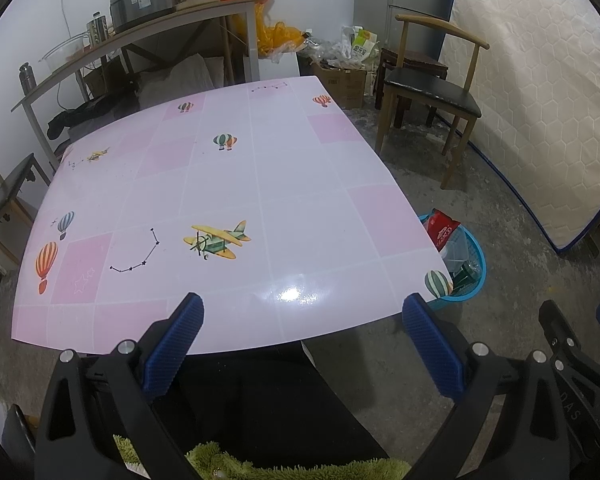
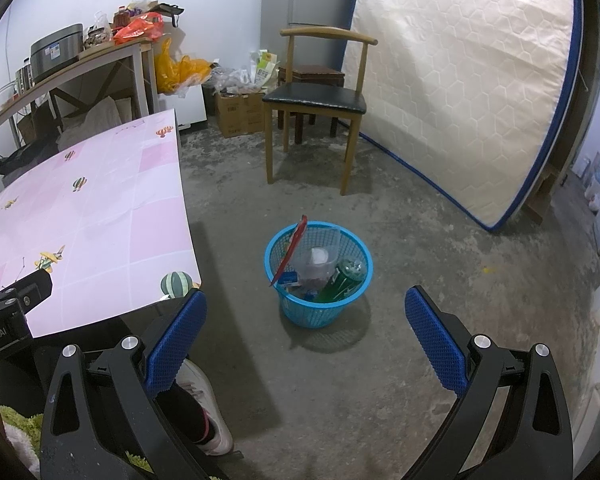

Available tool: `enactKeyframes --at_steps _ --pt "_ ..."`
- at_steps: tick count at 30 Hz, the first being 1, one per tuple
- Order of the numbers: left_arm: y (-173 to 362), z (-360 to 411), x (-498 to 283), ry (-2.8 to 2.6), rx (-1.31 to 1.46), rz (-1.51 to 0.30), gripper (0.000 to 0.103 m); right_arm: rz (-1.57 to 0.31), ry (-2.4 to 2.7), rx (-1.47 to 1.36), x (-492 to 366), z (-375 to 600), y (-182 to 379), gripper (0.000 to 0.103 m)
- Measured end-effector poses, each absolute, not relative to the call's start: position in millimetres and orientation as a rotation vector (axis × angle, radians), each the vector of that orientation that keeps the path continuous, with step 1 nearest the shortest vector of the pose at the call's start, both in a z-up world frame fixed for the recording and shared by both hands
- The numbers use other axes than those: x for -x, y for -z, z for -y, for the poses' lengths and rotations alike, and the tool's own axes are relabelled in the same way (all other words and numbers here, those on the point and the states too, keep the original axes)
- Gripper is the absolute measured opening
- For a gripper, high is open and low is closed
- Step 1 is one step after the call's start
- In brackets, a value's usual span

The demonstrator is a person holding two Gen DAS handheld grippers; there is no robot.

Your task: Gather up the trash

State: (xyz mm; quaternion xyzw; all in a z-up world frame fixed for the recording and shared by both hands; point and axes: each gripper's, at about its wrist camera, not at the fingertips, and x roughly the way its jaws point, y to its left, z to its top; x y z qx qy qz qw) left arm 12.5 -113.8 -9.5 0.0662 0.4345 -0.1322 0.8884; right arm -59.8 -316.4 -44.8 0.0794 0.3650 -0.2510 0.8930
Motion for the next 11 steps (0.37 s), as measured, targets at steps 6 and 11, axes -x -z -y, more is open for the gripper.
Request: enactKeyframes --at_steps 6,11 --pt "10.4 113.0 -13.5 0.272 -0.129 -0.910 0.098 -0.757 0.520 -0.164 59.1 316.6 44.6 0.095" --pt "11.2 111.5 -13.1 0.270 -0.123 -0.916 0.098 -0.757 0.520 -0.164 57.9 317.4 43.9 0.095"
